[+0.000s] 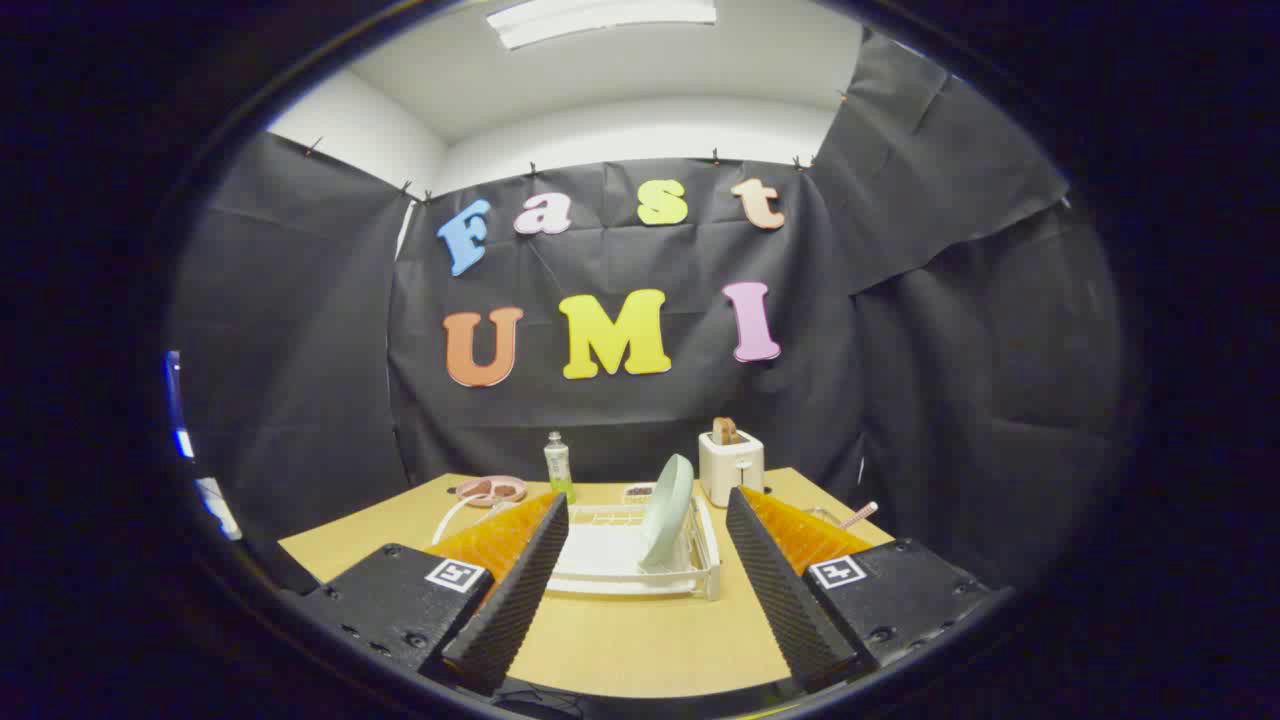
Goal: Take the plate from the dish rack, then take the spoon from the basket and place it into the plate.
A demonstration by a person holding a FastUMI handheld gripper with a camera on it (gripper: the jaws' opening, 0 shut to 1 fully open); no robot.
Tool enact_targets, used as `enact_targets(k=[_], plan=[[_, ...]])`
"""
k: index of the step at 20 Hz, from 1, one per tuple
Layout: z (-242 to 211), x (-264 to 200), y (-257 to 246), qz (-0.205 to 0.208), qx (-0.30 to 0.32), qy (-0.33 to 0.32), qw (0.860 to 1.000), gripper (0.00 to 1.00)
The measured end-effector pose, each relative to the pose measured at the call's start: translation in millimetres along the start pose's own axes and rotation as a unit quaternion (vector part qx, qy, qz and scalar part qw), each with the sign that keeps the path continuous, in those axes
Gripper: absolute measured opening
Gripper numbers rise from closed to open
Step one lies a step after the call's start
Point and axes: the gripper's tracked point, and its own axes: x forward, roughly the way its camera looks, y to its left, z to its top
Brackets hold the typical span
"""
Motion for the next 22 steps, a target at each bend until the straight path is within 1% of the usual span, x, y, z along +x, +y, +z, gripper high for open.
enact_targets(k=[4, 5, 7, 11, 14, 18, 22], plan=[[15, -17, 26, -0.011, -0.045, -0.014, 0.999, 1.00], [19, -22, 33, -0.005, -0.049, -0.024, 0.999, 1.00], [25, -29, 44, 0.010, -0.044, -0.037, 0.998, 1.00], [29, -35, 40, 0.008, -0.042, -0.038, 0.998, 1.00], [28, -32, 37, 0.013, -0.035, -0.036, 0.999, 1.00], [20, -25, 28, 0.018, -0.011, -0.025, 0.999, 1.00], [16, -14, 16, 0.011, 0.008, -0.018, 1.000, 1.00]])
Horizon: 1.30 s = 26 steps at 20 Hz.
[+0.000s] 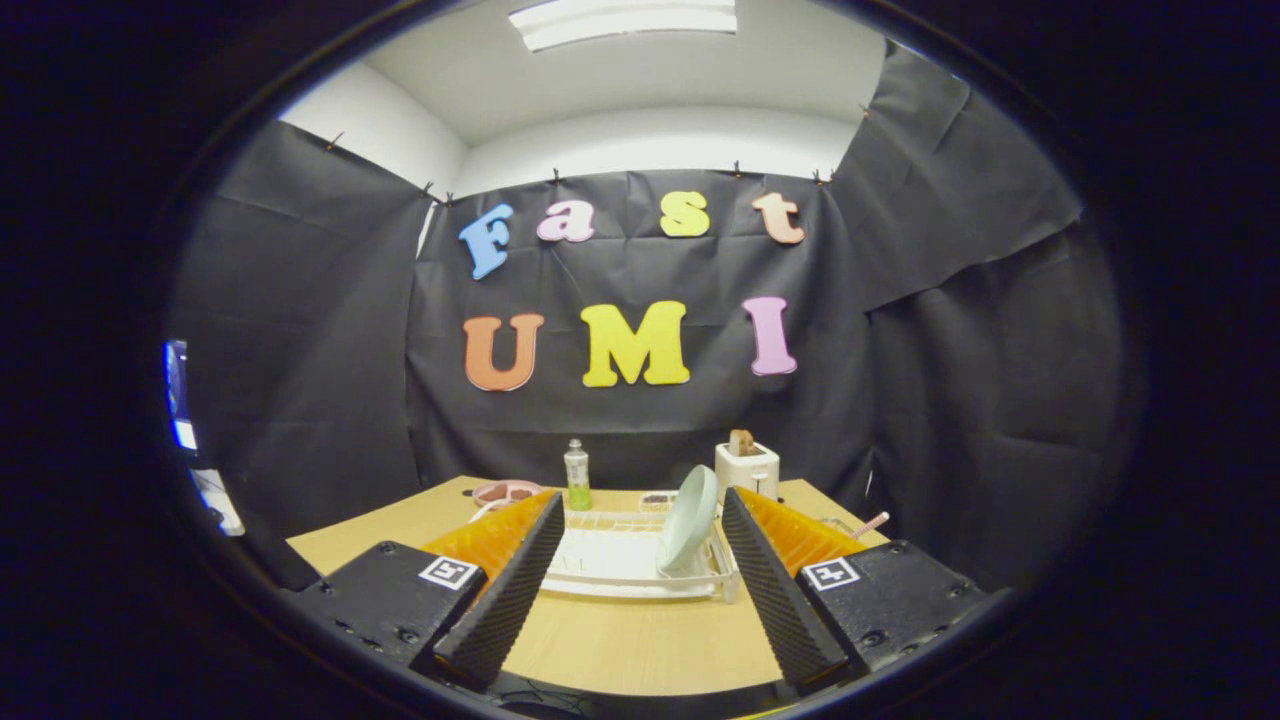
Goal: Take the plate from the dish rack, then take the spoon from the basket and place it into the plate.
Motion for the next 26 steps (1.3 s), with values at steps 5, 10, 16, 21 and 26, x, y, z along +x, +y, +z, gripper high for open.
enact_targets(k=[5, 10, 16, 21, 26], plan=[[18, 20, -9, -0.017, -0.002, -0.003, 1.000, 1.00], [38, 61, -15, -0.039, -0.022, 0.027, 0.999, 1.00], [48, 134, -14, -0.024, -0.006, 0.053, 0.998, 1.00], [41, 196, -38, -0.032, 0.051, 0.118, 0.991, 1.00], [13, 251, -62, -0.058, 0.053, 0.211, 0.974, 1.00]])
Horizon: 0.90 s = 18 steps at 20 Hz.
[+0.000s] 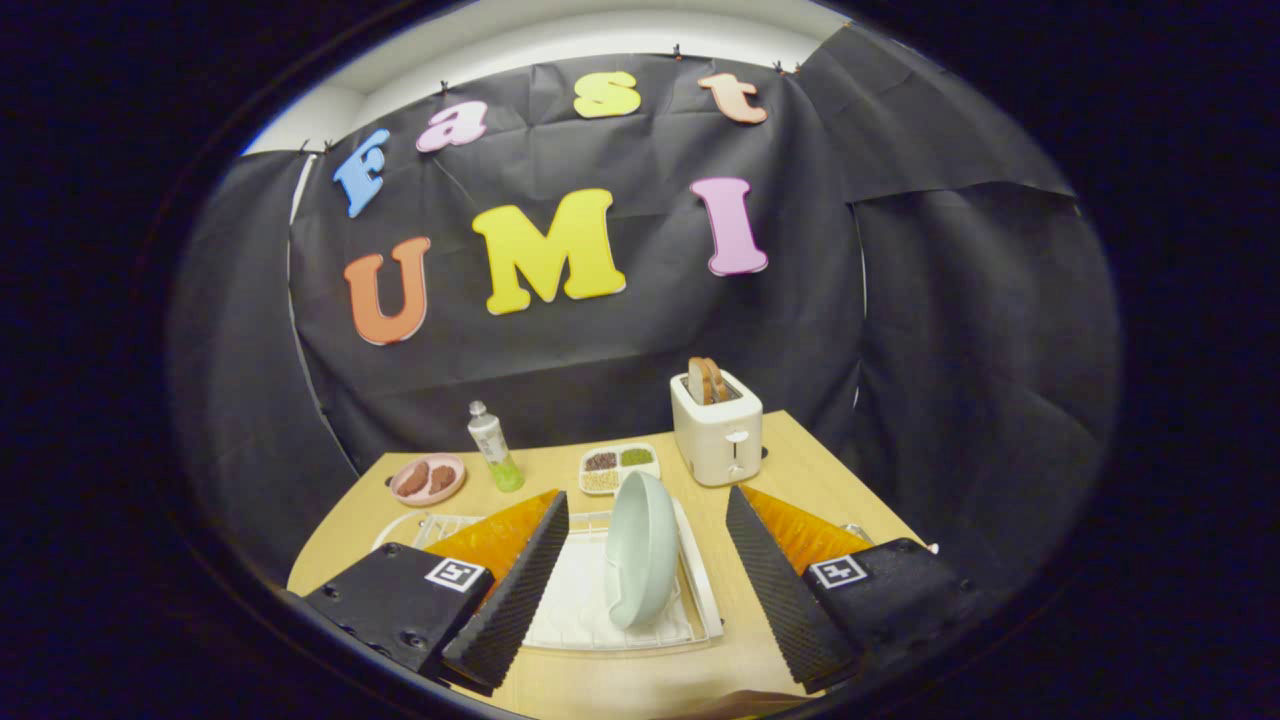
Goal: Take the plate from the dish rack, then take the spoon from the basket and place it into the plate.
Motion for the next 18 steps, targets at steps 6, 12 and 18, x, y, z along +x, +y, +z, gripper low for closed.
enact_targets(k=[6, 12, 18], plan=[[-24, 63, -17, -0.036, -0.047, 0.176, 0.983, 1.00], [-25, 100, -18, -0.046, -0.091, 0.262, 0.960, 0.97], [-22, 112, -14, -0.065, -0.143, 0.344, 0.926, 0.81]])
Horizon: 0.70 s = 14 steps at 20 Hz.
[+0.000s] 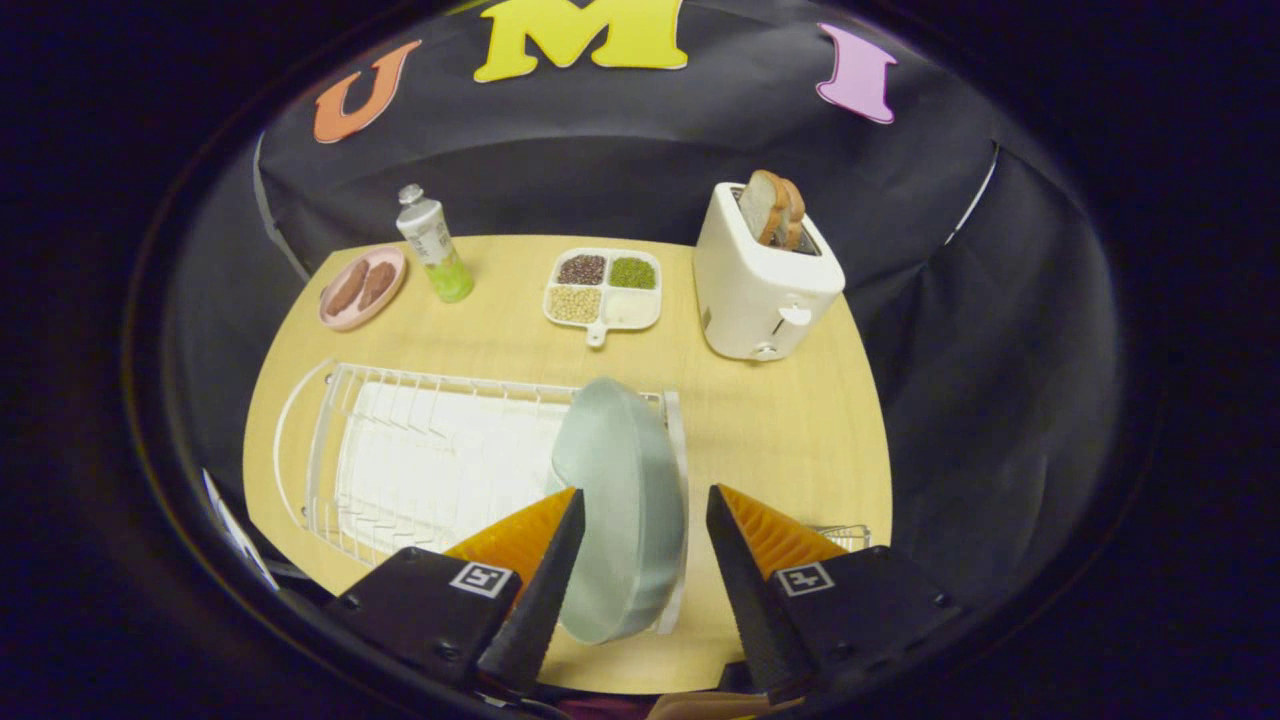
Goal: Take the plate from the dish rack, then take the spoon from the basket and place it into the plate.
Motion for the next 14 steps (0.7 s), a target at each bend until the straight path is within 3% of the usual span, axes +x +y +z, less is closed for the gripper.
enact_targets(k=[3, 4, 6, 14], plan=[[-6, 8, 1, -0.015, 0.002, 0.043, 0.999, 0.66], [-12, 12, -3, -0.020, 0.010, 0.067, 0.998, 0.48], [-10, 12, -1, -0.015, 0.029, 0.074, 0.997, 0.29], [-11, -15, 3, -0.079, 0.031, 0.064, 0.994, 0.21]])
